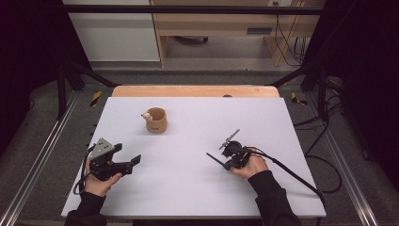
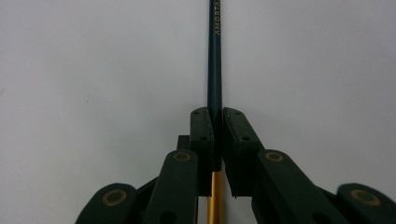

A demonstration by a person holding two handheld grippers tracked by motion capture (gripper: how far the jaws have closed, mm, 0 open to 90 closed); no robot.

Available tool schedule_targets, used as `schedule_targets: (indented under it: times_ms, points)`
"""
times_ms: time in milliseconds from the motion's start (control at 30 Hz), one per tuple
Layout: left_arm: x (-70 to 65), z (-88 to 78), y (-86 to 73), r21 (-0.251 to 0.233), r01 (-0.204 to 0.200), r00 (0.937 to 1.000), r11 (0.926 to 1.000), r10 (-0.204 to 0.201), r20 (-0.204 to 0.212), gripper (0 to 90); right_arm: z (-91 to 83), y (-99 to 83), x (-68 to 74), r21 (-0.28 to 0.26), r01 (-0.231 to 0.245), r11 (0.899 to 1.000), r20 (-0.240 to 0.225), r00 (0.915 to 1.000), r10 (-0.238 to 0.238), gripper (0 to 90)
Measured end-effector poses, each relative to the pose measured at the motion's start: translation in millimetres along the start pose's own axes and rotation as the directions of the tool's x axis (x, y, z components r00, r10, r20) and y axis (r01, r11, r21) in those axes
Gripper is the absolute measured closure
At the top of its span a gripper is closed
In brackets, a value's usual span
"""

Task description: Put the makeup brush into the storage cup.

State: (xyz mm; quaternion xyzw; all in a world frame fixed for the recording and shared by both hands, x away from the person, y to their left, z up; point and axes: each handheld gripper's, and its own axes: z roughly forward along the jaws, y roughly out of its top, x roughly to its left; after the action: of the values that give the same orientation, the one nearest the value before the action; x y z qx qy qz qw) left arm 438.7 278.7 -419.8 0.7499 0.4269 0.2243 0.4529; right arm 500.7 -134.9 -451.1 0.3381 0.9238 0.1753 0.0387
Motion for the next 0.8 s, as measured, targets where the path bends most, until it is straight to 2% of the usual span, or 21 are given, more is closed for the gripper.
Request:
schedule_targets:
  times_ms: [467, 800]
  points:
    - [0.7, -0.1, 0.1, 0.003, -0.002, 1.0000, 1.0000, 0.002, -0.001, 12.0, -4.7, -1.2, 0.8, -0.028, 0.014, 0.999, 0.007, 0.9999, -0.014, 83.2]
    - [-1.6, 1.0, 0.8, 0.005, -0.008, 1.0000, 1.0000, 0.008, 0.002, 12.0, -27.9, -4.0, -0.4, -0.119, 0.030, 0.992, 0.024, 0.9993, -0.027, 83.2]
